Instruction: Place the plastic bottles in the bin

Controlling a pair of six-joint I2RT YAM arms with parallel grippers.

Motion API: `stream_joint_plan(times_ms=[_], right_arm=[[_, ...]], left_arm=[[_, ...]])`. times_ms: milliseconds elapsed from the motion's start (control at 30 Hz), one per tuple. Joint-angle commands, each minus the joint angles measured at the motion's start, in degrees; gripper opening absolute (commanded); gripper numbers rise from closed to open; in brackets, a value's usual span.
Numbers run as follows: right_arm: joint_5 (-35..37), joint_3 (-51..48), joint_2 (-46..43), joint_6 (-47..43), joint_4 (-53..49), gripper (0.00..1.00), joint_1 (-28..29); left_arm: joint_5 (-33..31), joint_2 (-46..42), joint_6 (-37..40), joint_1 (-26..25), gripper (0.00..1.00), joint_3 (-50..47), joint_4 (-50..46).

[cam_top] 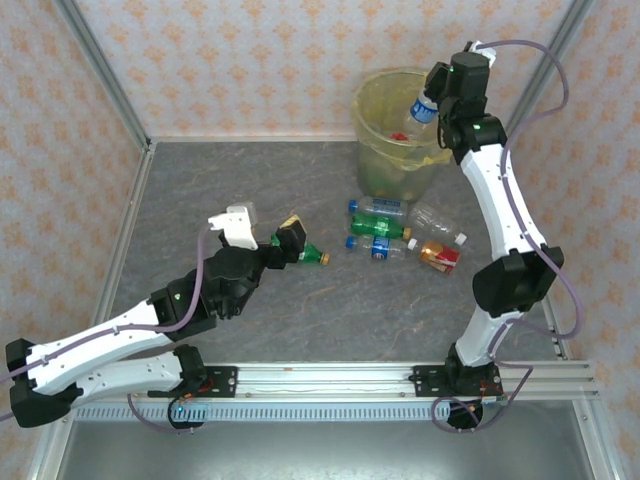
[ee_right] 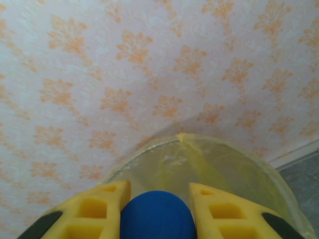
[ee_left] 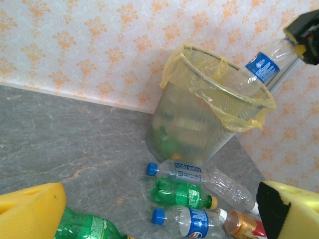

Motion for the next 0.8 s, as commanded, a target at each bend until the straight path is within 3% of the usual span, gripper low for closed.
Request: stream_joint_plan(times_ms=[0,67,300,500,700,767], right_arm=[[1.81,0.62,0.59,-1.23,1.36,0.31,-0.22],[1.65,0.48,0.9,-0.98,0.89,0.38,-0.22],[0.63,1.02,-0.1,-0.61,-1.49,0.79,-0.22],[-2.07,-1.7,-4.79,-0.59,-2.79,0.84,-0.22],[-6.9,-8.2,-12.58,-0.77,-2.52,1.0,-0.24],[-8.38,-10.57,-15.15,-0.85,-2.57,1.0,-0.16]], left_arm=[[-3.3,-1.58,-1.83,0.18,0.99,-0.9,-1.85],[-3.8,-1.94,-2.03,0.21,0.99,-1.0,-2.3],[-4.26,-1.73,-1.86,0.32,0.99,-0.82,-2.32],[-5.28,1.56,-3.22,1.54,0.99,1.08,-5.07],[-1.09,5.26,-8.22,5.38,0.99,1.99,-6.44],[-0.04,6.25,-9.24,6.6,0.99,1.99,-6.11]])
